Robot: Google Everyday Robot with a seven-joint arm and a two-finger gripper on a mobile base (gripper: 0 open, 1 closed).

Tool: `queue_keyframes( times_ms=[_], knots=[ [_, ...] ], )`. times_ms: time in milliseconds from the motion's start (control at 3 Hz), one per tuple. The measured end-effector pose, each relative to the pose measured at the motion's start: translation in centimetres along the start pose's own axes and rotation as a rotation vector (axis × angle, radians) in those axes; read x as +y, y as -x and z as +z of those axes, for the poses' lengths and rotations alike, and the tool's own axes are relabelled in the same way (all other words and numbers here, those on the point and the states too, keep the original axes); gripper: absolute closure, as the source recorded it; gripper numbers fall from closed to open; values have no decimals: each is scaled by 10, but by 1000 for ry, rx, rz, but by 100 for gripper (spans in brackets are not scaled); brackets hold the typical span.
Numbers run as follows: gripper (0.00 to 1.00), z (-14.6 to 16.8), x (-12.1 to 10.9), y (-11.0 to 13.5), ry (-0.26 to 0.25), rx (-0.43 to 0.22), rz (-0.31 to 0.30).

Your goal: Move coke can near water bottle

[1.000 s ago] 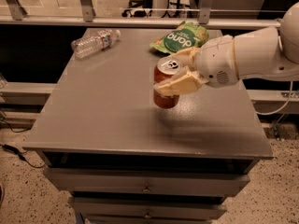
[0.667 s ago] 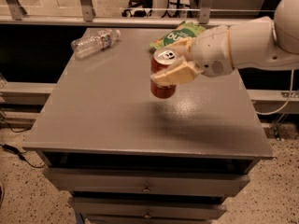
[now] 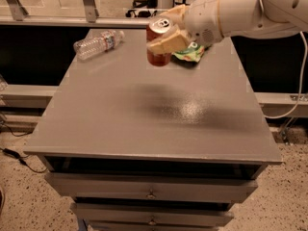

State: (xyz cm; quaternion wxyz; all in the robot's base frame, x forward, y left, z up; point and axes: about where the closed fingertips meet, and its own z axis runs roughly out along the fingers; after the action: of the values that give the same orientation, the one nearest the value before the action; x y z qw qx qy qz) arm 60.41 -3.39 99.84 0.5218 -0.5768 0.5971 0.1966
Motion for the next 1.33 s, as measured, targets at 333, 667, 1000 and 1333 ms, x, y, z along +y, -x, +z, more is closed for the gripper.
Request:
queue_keyframes(
  times_ms=[333, 667, 1000, 1333],
  knots=[
    [100, 23, -51, 12, -52, -33, -55],
    [100, 42, -88, 22, -86, -52, -85],
    [100, 66, -115, 25, -97, -63, -92],
    [100, 95, -126, 22, -85, -69, -71]
  ],
)
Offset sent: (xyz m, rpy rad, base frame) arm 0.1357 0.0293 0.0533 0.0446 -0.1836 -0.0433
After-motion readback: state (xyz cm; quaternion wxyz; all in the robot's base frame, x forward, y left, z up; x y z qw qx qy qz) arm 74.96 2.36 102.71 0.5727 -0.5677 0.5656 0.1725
